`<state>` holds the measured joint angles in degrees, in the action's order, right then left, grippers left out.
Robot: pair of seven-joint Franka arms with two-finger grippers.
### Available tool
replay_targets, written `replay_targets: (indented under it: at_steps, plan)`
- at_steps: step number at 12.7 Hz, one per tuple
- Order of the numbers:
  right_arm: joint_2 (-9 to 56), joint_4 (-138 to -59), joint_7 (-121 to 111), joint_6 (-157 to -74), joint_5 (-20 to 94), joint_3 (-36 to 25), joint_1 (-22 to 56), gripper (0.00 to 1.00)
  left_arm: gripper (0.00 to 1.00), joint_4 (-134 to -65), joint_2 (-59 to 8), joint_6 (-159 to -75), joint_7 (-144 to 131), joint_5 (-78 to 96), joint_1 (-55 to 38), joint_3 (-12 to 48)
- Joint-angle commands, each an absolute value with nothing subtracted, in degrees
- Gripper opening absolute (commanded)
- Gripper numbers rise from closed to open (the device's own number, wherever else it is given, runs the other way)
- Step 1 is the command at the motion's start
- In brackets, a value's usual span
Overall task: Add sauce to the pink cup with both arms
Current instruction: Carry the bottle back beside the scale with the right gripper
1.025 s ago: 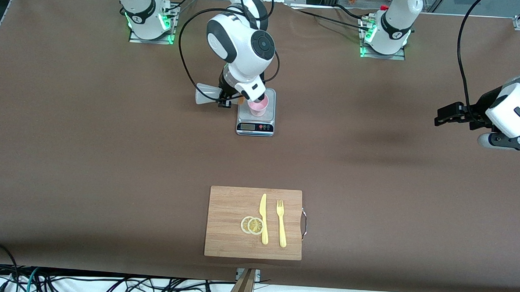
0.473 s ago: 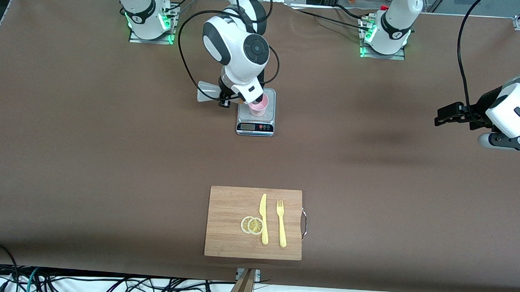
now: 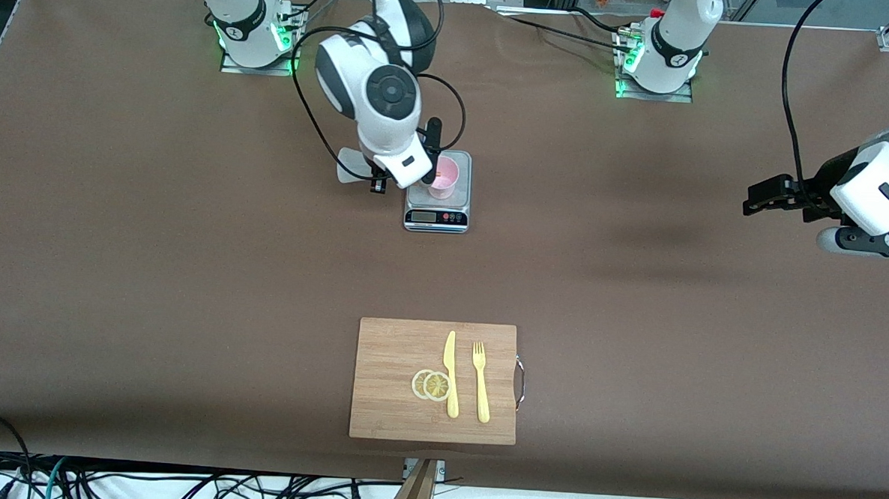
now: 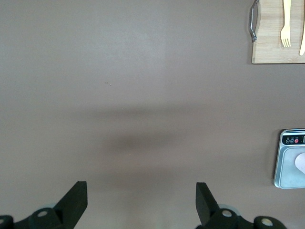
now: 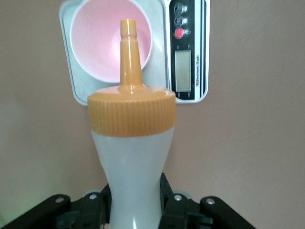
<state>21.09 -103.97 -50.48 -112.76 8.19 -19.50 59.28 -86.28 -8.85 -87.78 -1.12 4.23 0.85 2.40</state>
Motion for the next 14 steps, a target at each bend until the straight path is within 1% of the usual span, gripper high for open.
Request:
replay_targets:
  at_steps: [1,4,6,8,12,14]
  plan:
    - [15.5,-109.5,-57.6,-115.9,15.3,-22.2,59.2,0.12,1.00,-84.2,-9.8,-86.5,-1.1,2.6,1.1,2.7]
    - [14.1,-109.4,-70.3,-114.2,26.3,-28.3,59.2,0.12,1.00,-84.2,-9.8,-86.5,-1.1,2.6,1.1,2.7]
    - [14.1,-109.0,-80.4,-108.5,35.9,-34.3,59.2,0.12,1.00,-84.2,-9.8,-86.5,-1.1,2.6,1.1,2.7]
    - [14.4,-108.3,-88.5,-102.2,42.4,-40.4,57.9,0.12,1.00,-84.2,-10.0,-86.5,-1.1,2.6,1.1,2.7]
    - [16.9,-107.5,-101.6,-90.2,52.7,-40.9,45.9,0.13,1.00,-84.2,-10.0,-86.5,-1.1,2.6,1.1,2.7]
    - [20.2,-106.3,-107.5,-83.6,57.3,-40.9,40.8,0.14,1.00,-84.2,-10.0,-86.5,-1.1,2.6,1.1,2.7]
